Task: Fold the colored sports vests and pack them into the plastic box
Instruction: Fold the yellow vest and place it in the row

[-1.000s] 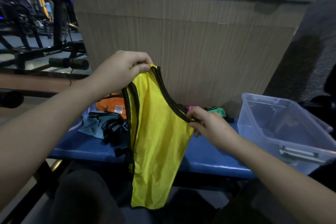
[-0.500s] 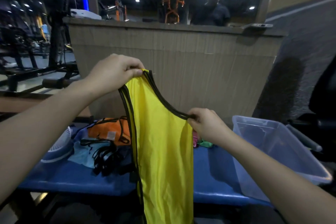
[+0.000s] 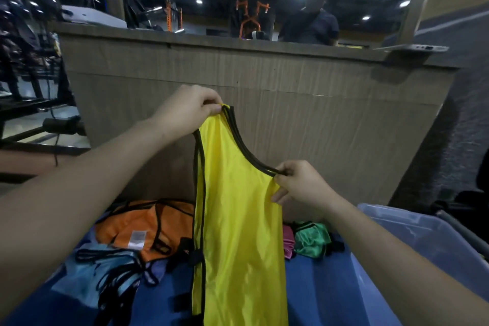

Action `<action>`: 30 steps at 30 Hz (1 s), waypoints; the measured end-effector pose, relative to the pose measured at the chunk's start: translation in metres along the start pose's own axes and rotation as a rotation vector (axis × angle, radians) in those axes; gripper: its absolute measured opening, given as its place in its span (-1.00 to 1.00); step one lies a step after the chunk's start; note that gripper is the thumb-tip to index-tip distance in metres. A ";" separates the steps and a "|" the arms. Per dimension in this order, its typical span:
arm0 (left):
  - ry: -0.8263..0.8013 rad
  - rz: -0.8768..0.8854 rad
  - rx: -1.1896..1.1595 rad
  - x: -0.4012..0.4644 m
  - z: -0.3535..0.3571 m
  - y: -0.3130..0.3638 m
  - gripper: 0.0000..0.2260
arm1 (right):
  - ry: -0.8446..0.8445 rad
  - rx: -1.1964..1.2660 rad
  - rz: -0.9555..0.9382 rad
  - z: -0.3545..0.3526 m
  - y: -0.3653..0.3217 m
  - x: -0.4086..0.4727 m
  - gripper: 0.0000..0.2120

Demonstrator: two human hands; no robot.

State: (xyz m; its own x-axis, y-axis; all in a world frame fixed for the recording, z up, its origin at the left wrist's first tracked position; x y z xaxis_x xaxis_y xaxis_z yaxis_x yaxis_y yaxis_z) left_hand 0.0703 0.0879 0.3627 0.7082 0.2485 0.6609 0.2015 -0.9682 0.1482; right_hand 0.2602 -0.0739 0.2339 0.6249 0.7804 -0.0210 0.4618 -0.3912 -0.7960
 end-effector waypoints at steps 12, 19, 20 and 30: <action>0.011 0.042 0.021 0.026 0.053 -0.042 -0.86 | 0.050 0.047 0.049 0.014 0.031 0.072 -0.88; 0.020 0.063 0.026 0.015 0.070 -0.042 -0.84 | 0.068 0.042 0.047 0.031 0.045 0.077 -0.83; 0.018 0.076 0.030 0.014 0.072 -0.041 -0.84 | 0.075 0.046 0.050 0.031 0.048 0.077 -0.84; 0.047 0.081 0.065 0.028 0.075 -0.052 -0.82 | 0.171 0.071 0.009 0.035 0.044 0.089 -0.86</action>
State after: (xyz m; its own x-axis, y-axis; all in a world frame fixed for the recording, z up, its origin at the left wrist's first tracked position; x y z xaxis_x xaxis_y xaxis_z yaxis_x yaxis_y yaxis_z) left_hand 0.1303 0.1475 0.3177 0.6915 0.1662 0.7030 0.1892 -0.9809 0.0458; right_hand 0.3142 -0.0046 0.1759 0.7298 0.6800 0.0698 0.4137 -0.3581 -0.8371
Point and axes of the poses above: each hand's wrist, its own x-axis towards the middle knuckle, its own z-axis out of the palm, y = z × x, the point moved 4 cm from there along x, towards the middle knuckle, and after that the axes turned 13 degrees about z, right-handed, at the moved point
